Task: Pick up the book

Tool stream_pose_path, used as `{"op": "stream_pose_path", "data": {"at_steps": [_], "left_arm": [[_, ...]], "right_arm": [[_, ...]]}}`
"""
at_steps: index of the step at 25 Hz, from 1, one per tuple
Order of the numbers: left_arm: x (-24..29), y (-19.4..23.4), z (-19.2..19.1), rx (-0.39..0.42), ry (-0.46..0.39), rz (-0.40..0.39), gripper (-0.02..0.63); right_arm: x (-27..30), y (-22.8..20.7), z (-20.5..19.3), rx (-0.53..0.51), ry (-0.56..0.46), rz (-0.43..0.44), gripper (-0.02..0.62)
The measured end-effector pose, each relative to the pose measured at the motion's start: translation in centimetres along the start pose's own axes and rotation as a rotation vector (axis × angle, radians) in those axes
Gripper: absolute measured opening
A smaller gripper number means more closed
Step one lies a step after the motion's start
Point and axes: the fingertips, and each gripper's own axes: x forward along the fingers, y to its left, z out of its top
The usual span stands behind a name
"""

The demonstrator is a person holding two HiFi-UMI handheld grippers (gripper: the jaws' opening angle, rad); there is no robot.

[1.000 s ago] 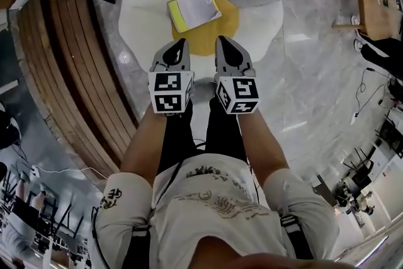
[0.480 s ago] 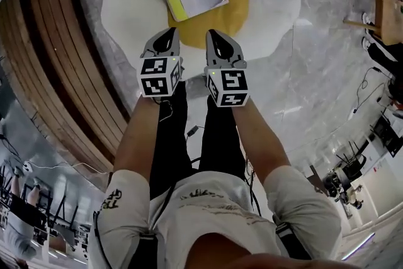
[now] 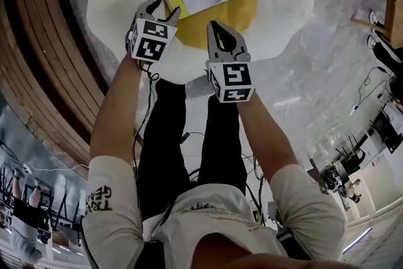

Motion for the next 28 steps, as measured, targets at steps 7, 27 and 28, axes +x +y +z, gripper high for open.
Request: {"op": "stream_pose_path", "data": {"at_steps": [7,27,28], "left_arm": [[5.6,2.2,-1.2,0.215,0.129,0.004,0.231],[14.6,8.1,-4.2,0.297,0.367,-0.007,0.253],[14.7,8.2,-4.2,0.278,0.368,-0.006,0.253]], "right_arm": [[1.2,-0.4,-2.8,0.011,0.038,-0.008,0.026],[2.4,-4.1,-6.5,0.019,0.061,-0.067,0.026],[2.2,-4.3,-6.8,0.026,0.063,-0.074,0.027]]}}
